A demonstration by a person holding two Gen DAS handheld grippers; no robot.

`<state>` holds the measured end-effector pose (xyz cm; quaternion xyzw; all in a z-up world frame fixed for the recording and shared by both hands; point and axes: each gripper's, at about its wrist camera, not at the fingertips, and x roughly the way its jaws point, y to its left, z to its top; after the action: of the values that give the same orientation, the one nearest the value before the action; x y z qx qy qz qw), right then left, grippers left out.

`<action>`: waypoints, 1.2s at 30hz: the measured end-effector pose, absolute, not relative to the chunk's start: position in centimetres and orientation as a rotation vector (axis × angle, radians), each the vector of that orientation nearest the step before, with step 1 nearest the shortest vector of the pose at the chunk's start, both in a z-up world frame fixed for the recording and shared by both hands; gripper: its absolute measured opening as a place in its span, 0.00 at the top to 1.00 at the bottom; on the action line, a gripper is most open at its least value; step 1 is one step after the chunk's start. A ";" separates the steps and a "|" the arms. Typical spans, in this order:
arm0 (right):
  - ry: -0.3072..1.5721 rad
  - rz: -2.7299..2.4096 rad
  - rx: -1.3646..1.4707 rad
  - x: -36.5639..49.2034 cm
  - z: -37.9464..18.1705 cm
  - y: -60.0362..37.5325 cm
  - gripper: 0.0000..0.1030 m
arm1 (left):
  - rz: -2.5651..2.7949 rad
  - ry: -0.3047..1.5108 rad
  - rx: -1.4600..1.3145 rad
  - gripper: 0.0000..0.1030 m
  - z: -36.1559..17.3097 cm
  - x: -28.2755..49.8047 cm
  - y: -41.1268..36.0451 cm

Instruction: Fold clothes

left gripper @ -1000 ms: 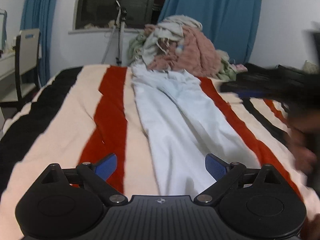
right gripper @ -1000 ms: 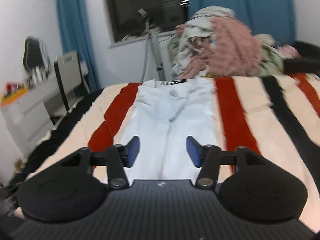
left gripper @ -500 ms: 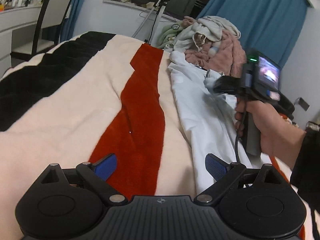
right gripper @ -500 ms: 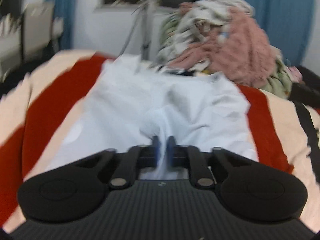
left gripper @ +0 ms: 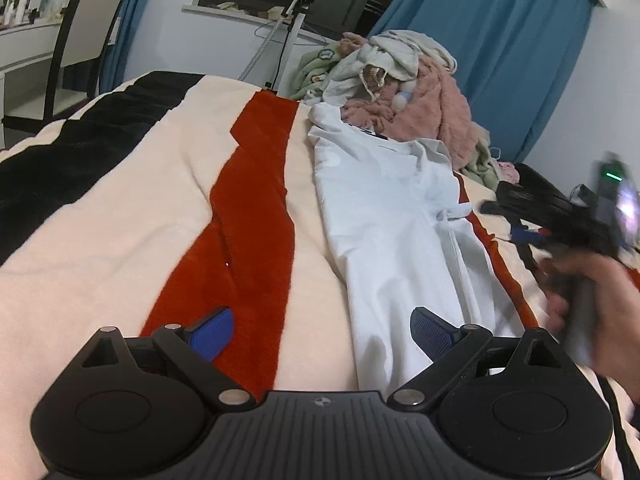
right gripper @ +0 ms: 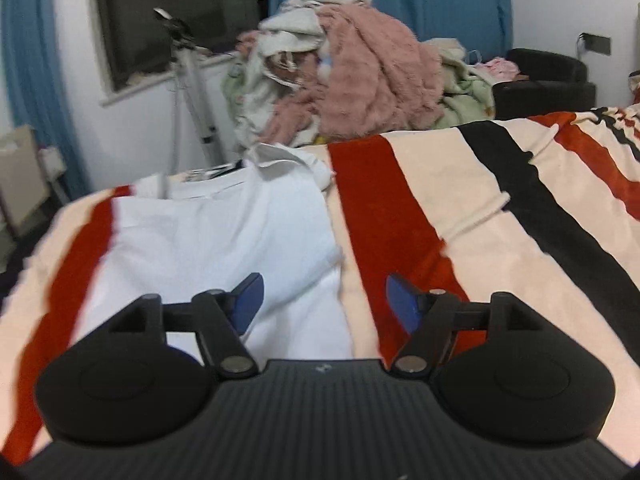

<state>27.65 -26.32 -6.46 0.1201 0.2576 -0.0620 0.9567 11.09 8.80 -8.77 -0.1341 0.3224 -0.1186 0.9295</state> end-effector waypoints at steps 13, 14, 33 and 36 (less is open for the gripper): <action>0.820 -0.035 0.779 5.4 -8.6 -29.7 0.31 | -0.390 0.779 -0.428 0.11 -7.7 6.0 8.4; 0.845 -0.052 0.841 4.1 -9.5 -30.1 0.31 | -0.400 0.795 -0.444 0.13 -7.9 5.5 8.4; 0.975 0.028 0.985 -1.2 -11.6 -27.5 0.38 | -0.416 1.057 -0.693 0.53 -11.1 -1.7 10.3; 0.987 0.051 0.988 -1.8 -11.5 -26.9 0.38 | -0.420 1.066 -0.692 0.61 -11.2 -2.5 10.1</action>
<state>-1.75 -26.87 -11.51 0.4549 0.4544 0.0235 0.7656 -2.48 10.13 -11.20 -0.3205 0.4943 -0.1946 0.7843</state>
